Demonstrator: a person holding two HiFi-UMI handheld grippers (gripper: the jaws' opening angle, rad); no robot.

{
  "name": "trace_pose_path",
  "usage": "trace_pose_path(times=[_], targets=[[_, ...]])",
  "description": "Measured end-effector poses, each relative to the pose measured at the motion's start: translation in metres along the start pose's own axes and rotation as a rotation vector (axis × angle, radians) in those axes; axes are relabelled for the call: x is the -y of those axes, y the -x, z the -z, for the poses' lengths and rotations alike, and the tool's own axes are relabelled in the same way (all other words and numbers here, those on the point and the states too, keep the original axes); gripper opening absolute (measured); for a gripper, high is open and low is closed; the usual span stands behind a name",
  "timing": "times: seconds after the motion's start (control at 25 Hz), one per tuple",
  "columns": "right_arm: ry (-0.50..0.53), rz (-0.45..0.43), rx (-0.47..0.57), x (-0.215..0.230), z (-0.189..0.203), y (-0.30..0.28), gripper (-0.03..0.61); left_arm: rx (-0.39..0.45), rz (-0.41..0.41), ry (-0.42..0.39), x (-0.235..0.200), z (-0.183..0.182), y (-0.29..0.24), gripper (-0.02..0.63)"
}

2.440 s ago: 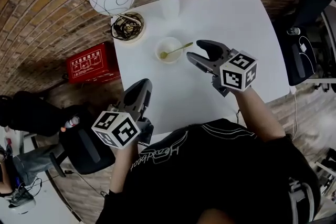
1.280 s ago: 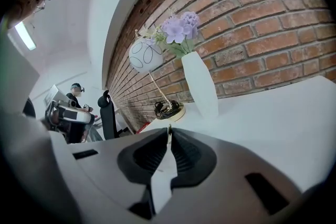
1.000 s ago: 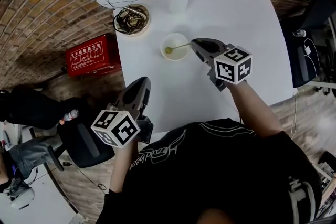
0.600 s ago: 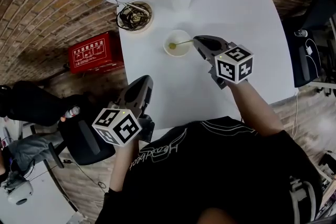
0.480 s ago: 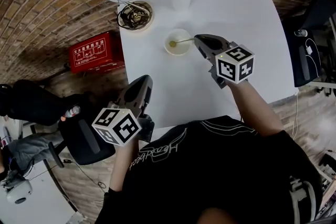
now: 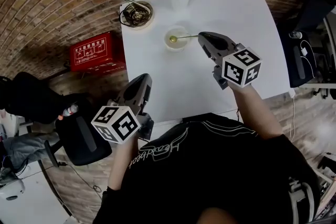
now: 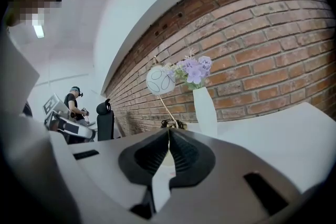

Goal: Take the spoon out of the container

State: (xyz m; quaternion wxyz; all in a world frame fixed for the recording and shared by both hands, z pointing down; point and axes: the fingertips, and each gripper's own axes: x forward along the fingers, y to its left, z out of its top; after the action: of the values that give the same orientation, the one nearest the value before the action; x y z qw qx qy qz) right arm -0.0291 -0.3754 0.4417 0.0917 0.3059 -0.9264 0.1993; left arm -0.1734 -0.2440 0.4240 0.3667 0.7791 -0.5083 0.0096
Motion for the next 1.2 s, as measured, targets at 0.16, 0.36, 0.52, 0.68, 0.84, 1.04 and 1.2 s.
trace_pose_path(times=[0.16,0.36,0.52,0.68,0.84,1.04,1.2], targets=[[0.033,0.013,0.024,-0.017,-0.012,0.026,0.000,0.019,0.015,-0.017,0.013,0.000,0.013,0.006],[0.045,-0.010,0.072,-0.050,-0.023,0.064,0.000,0.044,0.037,-0.046,0.032,0.001,0.029,0.006],[0.070,-0.031,0.104,-0.078,-0.029,0.092,0.000,0.062,0.056,-0.090,0.048,0.000,0.041,0.006],[0.080,-0.055,0.134,-0.105,-0.028,0.114,0.000,0.081,0.077,-0.143,0.063,0.002,0.056,0.005],[0.092,-0.062,0.142,-0.125,-0.022,0.132,0.000,0.102,0.102,-0.198,0.078,0.005,0.068,0.006],[0.084,-0.060,0.129,-0.143,-0.008,0.148,0.000,0.106,0.082,-0.278,0.086,0.015,0.082,0.006],[0.089,-0.053,0.118,-0.155,-0.002,0.156,0.000,0.114,0.092,-0.277,0.089,0.019,0.092,0.006]])
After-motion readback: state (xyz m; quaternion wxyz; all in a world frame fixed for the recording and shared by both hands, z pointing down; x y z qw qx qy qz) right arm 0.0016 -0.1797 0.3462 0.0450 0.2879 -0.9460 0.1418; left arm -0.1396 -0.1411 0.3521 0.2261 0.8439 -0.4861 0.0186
